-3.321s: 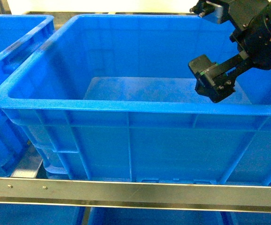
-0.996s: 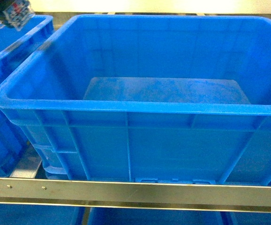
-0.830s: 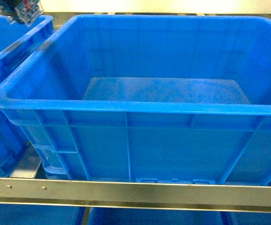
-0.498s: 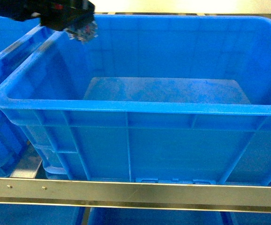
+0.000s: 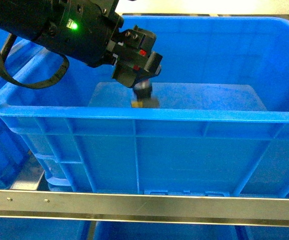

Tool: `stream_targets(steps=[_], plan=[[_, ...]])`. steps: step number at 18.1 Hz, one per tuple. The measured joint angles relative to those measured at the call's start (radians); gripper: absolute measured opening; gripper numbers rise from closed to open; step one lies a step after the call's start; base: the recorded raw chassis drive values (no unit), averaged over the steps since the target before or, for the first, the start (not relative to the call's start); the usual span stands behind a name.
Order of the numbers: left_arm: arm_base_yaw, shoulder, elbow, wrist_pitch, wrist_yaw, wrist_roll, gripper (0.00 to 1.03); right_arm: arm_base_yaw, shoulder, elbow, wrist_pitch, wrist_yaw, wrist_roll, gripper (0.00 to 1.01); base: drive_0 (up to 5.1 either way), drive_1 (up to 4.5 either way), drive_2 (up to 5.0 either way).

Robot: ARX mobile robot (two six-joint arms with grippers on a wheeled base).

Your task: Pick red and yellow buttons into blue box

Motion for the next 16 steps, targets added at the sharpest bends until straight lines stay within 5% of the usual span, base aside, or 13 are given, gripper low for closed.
stream_targets(steps=[2, 7, 11, 16], plan=[[0.006, 0.018, 0.000, 0.048, -0.028, 0.037, 0.47, 0.000, 0.000, 0.000, 0.000, 0.000, 0.000, 0.98, 0.0, 0.00, 0.0], [0.019, -0.009, -0.058, 0.166, -0.060, 0.036, 0.96, 0.000, 0.000, 0.000, 0.000, 0.000, 0.000, 0.98, 0.0, 0.00, 0.0], [0.057, -0.211, -0.208, 0.344, -0.175, -0.082, 0.98, 0.000, 0.000, 0.000, 0.000, 0.000, 0.000, 0.98, 0.0, 0.00, 0.0], [0.100, -0.396, -0.420, 0.454, -0.369, -0.174, 0.98, 0.000, 0.000, 0.000, 0.000, 0.000, 0.000, 0.98, 0.0, 0.00, 0.0]])
